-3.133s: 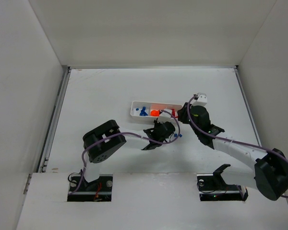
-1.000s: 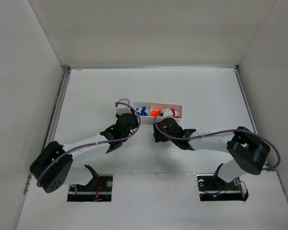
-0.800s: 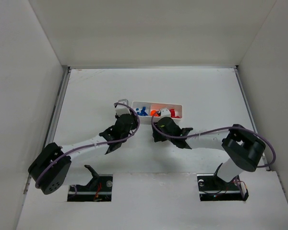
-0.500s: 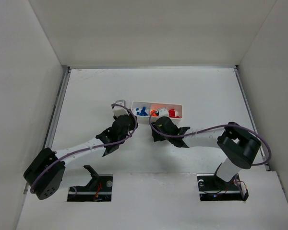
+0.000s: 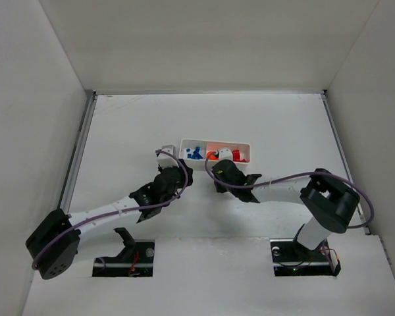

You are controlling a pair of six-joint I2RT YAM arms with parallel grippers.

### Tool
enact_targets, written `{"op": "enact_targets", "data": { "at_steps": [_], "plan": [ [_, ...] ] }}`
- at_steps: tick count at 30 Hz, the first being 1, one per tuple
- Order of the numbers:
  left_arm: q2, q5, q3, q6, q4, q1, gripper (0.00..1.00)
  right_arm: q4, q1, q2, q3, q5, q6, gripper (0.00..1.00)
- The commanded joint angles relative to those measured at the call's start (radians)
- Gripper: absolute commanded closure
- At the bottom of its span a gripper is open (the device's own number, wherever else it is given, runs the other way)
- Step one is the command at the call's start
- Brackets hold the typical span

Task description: Sort the legos into containers by color

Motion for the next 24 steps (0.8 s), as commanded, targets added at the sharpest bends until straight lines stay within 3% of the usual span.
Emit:
{"op": "enact_targets", "data": {
  "at_steps": [1,10,20,22,24],
  "plan": [
    [-0.021,-0.007,-0.006,-0.011,0.022,-0.022,0.63,0.015,0.002,-0.103,0.002,0.024,0.009,0.78],
    [0.083,-0.013,0.045,-0.018,0.065,-0.149,0.62,-0.001,-0.134,-0.306,0.003,0.012,-0.012,0.8],
    [0.301,-0.016,0.164,-0.015,0.157,-0.295,0.62,0.033,-0.344,-0.182,0.087,-0.036,-0.044,0.78],
    [0.342,-0.016,0.193,-0.011,0.157,-0.316,0.62,0.047,-0.354,-0.15,0.101,-0.033,-0.044,0.73],
    [0.386,-0.013,0.226,-0.008,0.157,-0.339,0.62,0.076,-0.354,-0.142,0.098,-0.022,-0.04,0.6]
  ]
}}
